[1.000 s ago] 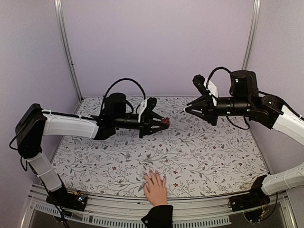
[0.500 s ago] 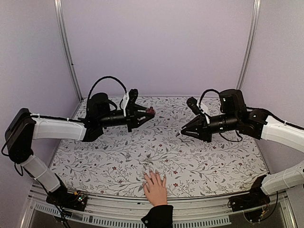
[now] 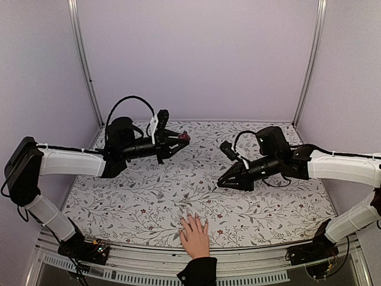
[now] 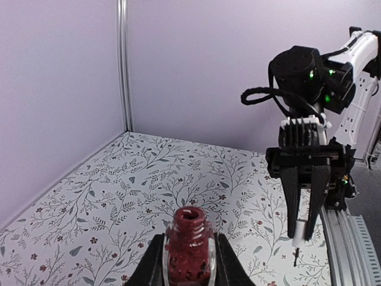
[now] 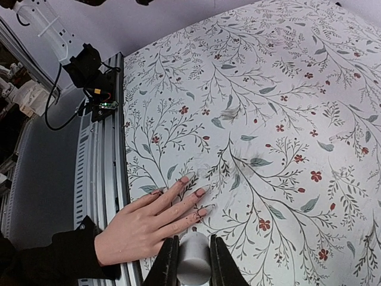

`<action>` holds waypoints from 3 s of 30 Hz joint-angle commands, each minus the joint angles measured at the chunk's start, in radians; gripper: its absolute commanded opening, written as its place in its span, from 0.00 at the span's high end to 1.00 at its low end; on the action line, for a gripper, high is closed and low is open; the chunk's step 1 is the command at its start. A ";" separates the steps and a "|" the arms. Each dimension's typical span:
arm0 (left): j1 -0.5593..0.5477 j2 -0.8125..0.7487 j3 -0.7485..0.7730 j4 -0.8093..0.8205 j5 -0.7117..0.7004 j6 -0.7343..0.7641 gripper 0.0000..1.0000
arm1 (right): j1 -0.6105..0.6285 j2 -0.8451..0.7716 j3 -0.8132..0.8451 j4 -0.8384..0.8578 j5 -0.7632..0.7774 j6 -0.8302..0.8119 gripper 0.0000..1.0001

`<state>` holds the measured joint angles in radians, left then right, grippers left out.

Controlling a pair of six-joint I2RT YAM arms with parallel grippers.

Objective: Paint the nails
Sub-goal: Paint the nail polish on the nail.

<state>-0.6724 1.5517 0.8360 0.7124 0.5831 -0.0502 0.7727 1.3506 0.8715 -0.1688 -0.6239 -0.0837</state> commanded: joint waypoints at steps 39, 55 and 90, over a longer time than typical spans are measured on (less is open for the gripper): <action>0.075 0.027 -0.018 -0.013 -0.028 -0.034 1.00 | 0.074 0.287 0.047 0.025 -0.080 0.049 1.00; 0.076 0.041 -0.015 -0.011 -0.022 -0.042 1.00 | 0.091 0.298 -0.015 0.054 -0.034 0.079 1.00; 0.077 0.056 -0.009 -0.013 -0.018 -0.044 1.00 | 0.095 0.364 0.006 0.026 -0.042 0.079 1.00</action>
<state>-0.6075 1.5993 0.8249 0.6758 0.5571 -0.0875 0.8577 1.6997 0.8692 -0.1356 -0.6426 -0.0143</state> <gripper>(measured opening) 0.203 0.128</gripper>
